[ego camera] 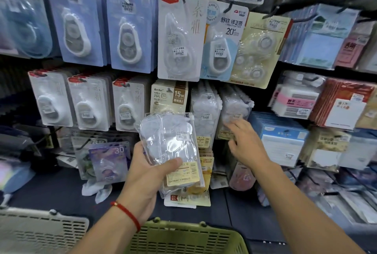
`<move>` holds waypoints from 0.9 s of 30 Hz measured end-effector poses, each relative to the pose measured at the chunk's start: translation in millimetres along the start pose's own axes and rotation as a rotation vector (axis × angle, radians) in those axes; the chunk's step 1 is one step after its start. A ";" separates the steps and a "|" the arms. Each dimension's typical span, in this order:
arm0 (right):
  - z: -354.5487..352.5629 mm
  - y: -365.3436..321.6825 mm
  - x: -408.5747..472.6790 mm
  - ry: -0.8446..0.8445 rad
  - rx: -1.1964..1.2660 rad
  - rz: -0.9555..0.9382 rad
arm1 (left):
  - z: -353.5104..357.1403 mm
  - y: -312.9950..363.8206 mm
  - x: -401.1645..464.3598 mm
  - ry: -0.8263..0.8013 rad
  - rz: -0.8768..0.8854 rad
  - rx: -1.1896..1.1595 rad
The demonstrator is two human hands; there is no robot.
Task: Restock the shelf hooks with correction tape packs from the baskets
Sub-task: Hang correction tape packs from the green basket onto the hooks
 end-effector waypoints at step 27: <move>-45.2 -10.7 -71.8 0.223 1.048 0.499 | 30.4 -7.7 -8.0 0.013 -0.067 -0.004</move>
Point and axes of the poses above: each hand's wrist, its own x-axis towards the middle knuckle, its own z-axis out of the palm, y = z × x, the point moved 5 cm from there along x, towards the middle knuckle, and after that the axes turned 2 degrees about -z, right-handed, at the moved point
